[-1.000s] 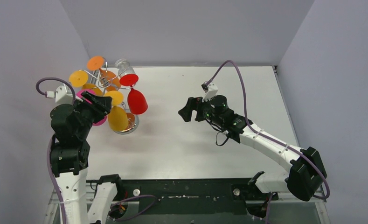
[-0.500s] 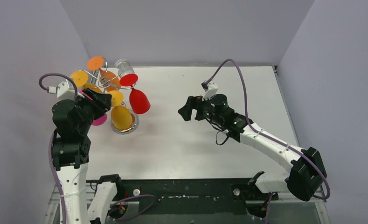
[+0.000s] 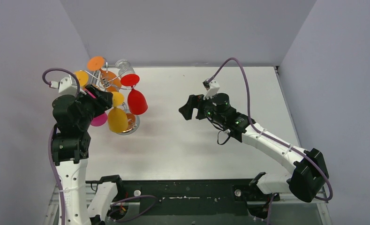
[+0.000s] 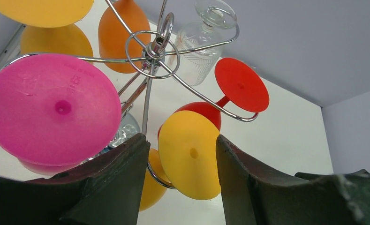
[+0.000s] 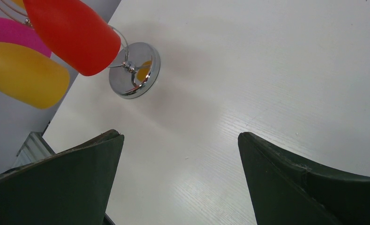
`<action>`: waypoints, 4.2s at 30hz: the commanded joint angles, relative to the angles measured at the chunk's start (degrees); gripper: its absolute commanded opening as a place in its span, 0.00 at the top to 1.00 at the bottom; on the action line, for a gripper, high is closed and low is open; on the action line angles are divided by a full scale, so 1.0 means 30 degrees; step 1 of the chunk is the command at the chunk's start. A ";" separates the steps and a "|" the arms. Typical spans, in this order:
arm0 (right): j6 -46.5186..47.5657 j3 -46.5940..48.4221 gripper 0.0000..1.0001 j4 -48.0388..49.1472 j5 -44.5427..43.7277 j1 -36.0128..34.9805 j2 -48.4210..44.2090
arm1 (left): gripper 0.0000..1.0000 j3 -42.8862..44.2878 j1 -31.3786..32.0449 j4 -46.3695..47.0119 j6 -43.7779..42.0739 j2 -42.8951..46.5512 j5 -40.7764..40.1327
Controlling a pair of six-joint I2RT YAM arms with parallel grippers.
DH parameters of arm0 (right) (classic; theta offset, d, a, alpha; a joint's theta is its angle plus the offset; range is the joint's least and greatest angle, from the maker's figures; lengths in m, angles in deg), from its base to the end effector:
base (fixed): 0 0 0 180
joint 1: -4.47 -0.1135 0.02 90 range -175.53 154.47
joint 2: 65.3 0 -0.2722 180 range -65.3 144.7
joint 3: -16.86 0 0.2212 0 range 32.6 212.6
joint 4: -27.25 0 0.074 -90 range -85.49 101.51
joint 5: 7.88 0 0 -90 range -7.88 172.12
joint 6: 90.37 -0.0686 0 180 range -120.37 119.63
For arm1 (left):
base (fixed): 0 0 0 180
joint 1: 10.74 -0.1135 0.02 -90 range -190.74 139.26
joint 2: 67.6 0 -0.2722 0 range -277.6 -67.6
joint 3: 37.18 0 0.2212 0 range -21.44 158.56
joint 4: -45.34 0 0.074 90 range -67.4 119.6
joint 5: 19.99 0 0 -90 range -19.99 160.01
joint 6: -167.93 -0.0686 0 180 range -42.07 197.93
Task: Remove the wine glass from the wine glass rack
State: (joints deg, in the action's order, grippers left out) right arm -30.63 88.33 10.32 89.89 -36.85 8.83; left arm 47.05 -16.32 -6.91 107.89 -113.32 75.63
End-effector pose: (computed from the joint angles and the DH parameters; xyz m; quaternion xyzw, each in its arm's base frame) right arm 0.2194 0.2052 0.3175 -0.1174 0.8077 0.3813 0.4342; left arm 0.1412 0.0070 0.4123 -0.2110 0.7574 -0.1679 0.5947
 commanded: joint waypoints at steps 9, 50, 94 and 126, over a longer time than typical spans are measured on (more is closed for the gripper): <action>0.0402 0.0963 0.00 0.0461 -0.0232 0.0033 -0.0642 | 0.46 0.1173 0.0075 -0.0701 -0.2080 -0.0577 0.1424; -0.0101 0.1383 0.00 -0.0571 -0.0575 0.0055 -0.0041 | 0.55 0.2306 0.0074 -0.1666 -0.3254 -0.1446 0.1296; -0.1106 0.0857 0.00 -0.0332 -0.0479 0.0062 -0.0580 | 0.50 0.3084 0.0074 -0.4058 -0.4253 -0.2401 0.2610; -0.0782 0.2028 0.00 -0.1274 -0.0762 0.0076 0.0222 | 1.00 0.3554 0.0082 -0.2597 -0.3376 -0.3152 0.3666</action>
State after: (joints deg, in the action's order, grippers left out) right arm -33.87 91.50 6.19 89.30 -36.83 9.55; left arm 56.62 -16.30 -14.71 97.40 -122.58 84.55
